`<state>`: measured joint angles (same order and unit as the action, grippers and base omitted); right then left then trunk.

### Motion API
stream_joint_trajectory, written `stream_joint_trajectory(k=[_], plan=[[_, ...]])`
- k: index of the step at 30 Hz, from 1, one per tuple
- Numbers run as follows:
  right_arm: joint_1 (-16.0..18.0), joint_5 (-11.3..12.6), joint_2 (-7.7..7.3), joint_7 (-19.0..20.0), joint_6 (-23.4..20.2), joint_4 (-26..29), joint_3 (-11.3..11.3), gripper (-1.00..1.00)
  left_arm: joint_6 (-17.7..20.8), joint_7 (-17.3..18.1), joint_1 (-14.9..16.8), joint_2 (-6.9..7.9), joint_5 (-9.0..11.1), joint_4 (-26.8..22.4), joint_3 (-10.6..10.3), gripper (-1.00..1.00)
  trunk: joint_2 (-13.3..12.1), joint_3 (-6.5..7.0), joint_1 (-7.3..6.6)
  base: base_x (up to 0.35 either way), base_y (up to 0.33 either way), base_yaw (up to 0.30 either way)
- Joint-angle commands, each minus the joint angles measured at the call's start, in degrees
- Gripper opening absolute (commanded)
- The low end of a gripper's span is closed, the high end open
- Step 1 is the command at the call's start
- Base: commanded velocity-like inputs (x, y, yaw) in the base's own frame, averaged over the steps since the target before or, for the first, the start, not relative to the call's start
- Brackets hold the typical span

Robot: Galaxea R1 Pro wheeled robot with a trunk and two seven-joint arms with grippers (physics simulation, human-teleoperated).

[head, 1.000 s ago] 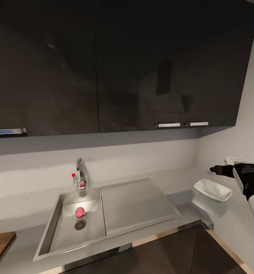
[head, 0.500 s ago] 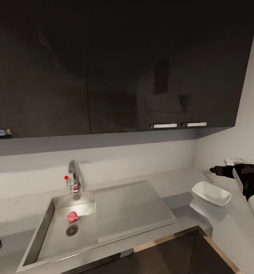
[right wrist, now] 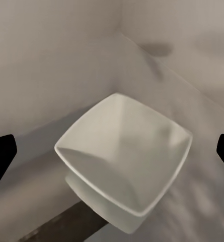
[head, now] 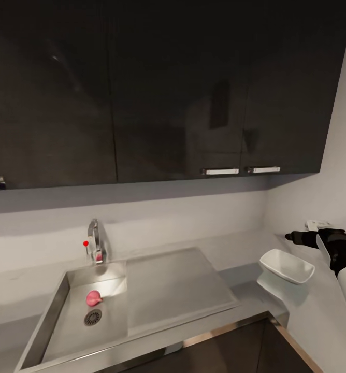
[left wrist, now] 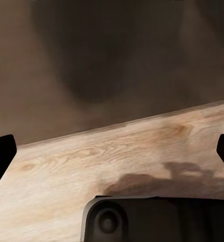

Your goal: In the kitchen, take the Vidalia onion out of the sink, dice it on the chopping board with the paring knife, put the diced onion into the bowl on the countertop, then place both the paring knife and the chopping board into the sink.

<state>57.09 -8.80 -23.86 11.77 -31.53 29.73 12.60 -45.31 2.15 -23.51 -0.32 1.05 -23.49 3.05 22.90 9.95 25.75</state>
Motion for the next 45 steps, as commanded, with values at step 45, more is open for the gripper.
stream_joint_trajectory(k=[45], plan=[[-0.05,-0.69,-2.0,-0.15,5.52,-8.06,1.5,1.0,-0.04,0.22,-0.04,-0.03,0.09,-0.06,0.21,1.0,0.02,-0.01,0.03,0.134,-0.078,0.0]])
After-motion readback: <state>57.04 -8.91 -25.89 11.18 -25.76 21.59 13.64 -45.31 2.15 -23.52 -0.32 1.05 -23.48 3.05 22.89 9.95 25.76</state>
